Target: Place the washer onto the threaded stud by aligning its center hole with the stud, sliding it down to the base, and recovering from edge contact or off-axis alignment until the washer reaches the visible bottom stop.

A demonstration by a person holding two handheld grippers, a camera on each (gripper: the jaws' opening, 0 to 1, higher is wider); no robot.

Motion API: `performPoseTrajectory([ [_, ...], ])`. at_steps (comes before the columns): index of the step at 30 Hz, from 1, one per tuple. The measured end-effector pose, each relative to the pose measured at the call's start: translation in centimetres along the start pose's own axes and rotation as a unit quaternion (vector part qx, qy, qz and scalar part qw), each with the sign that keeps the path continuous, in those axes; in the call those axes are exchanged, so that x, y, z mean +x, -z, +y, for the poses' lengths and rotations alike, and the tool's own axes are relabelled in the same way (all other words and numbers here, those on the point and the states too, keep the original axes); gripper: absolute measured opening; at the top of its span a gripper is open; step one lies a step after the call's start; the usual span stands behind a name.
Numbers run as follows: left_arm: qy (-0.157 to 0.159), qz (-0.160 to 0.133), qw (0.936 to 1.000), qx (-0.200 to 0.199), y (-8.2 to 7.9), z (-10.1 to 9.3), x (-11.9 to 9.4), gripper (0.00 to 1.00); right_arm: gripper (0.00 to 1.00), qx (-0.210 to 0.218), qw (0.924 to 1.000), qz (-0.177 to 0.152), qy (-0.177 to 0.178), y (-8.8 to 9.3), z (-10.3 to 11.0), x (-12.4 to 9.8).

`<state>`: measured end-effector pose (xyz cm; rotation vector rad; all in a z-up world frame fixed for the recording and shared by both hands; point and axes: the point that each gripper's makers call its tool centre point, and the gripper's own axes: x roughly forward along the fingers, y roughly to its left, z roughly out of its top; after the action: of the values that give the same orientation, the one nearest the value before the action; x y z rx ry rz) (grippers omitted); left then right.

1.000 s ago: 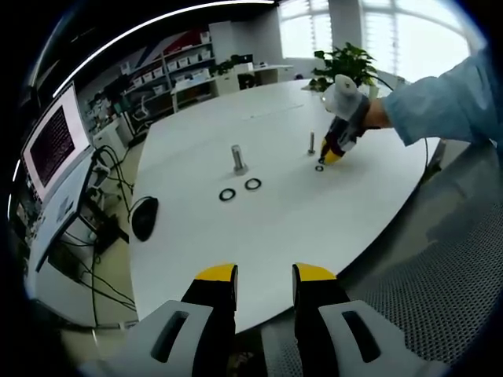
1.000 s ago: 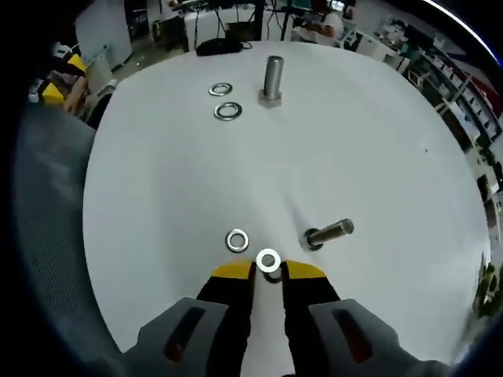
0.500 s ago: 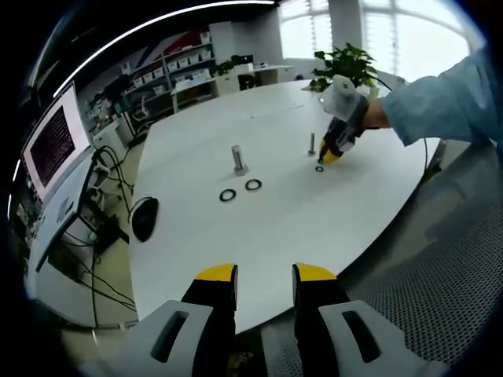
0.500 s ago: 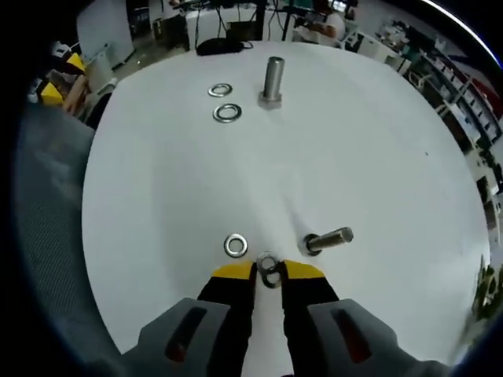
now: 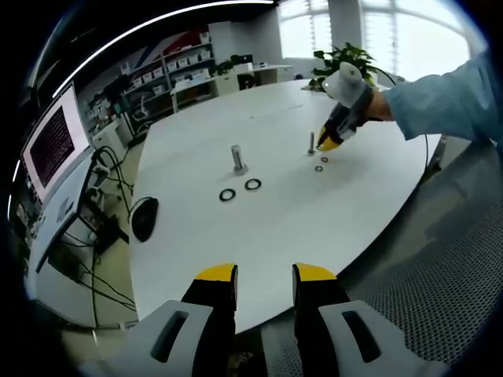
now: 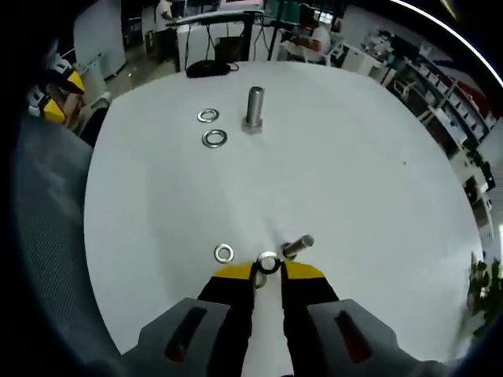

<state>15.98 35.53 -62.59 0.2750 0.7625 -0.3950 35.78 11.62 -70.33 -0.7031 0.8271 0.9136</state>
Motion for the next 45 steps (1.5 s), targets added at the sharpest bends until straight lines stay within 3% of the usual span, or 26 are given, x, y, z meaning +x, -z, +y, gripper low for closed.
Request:
performPoseTrajectory([
  [8,0.000,0.000,1.0000,0.000,0.0,0.0,0.0,0.26,0.15,-0.026,0.9992,-0.015,0.028,-1.4,-1.0,-1.5],
  [16,0.000,0.001,1.0000,0.000,0.0,0.0,0.0,0.26,0.15,-0.030,0.9989,-0.017,0.033,-2.2,-1.9,-1.3],
  [28,-0.001,0.003,1.0000,-0.001,0.1,0.1,0.0,0.26,0.15,-0.021,0.9988,-0.015,0.042,-2.1,-2.4,-0.7],
  [45,-0.001,0.002,1.0000,-0.001,0.1,0.1,0.0,0.26,0.16,0.000,0.9994,-0.006,0.034,-0.6,-2.2,-0.5],
])
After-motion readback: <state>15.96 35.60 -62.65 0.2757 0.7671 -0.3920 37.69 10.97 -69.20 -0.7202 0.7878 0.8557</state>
